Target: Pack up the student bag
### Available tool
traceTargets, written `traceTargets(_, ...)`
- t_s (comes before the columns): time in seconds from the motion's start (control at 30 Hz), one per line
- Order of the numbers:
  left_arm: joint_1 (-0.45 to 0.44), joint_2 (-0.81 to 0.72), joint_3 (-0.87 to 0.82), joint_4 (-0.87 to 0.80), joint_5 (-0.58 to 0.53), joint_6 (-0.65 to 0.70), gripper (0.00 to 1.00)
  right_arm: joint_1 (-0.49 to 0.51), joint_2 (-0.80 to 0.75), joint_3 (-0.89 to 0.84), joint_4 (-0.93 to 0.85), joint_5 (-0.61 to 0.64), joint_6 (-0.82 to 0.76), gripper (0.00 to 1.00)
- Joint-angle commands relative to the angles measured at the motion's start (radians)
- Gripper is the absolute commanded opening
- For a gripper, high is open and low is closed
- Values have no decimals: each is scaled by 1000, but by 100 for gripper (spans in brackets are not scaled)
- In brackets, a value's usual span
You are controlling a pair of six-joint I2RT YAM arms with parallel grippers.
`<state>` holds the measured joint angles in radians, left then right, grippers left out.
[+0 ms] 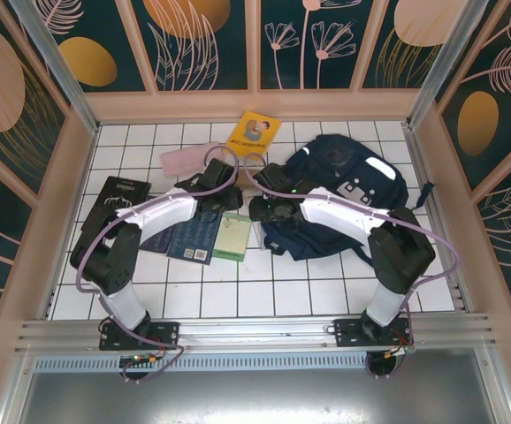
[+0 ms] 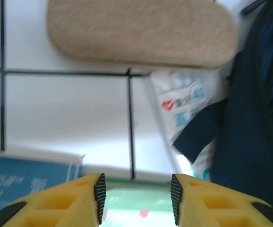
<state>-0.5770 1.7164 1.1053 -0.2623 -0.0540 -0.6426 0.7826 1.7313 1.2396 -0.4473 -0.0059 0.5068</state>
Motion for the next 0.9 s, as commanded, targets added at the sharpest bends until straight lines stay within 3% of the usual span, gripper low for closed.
traceTargets(0.0,23,-78,-68,25,-46,-40,42,21,35,20,43,-59,16,46)
traceTargets(0.27,34,-192,-239,33,-30,-110,41,35,90,4,94,-85,14,46)
traceTargets(0.6,32,-444,-522,174,132,-462,43,29,221,112,107,-68,-82,46)
traceTargets(0.7,32,-509,-572,154,101,-503,45,26,245,141,108,-73,-101,46)
traceTargets(0.87,33,-564,-559,43,-40,-440,48,35,290,214,108,-111,-108,46)
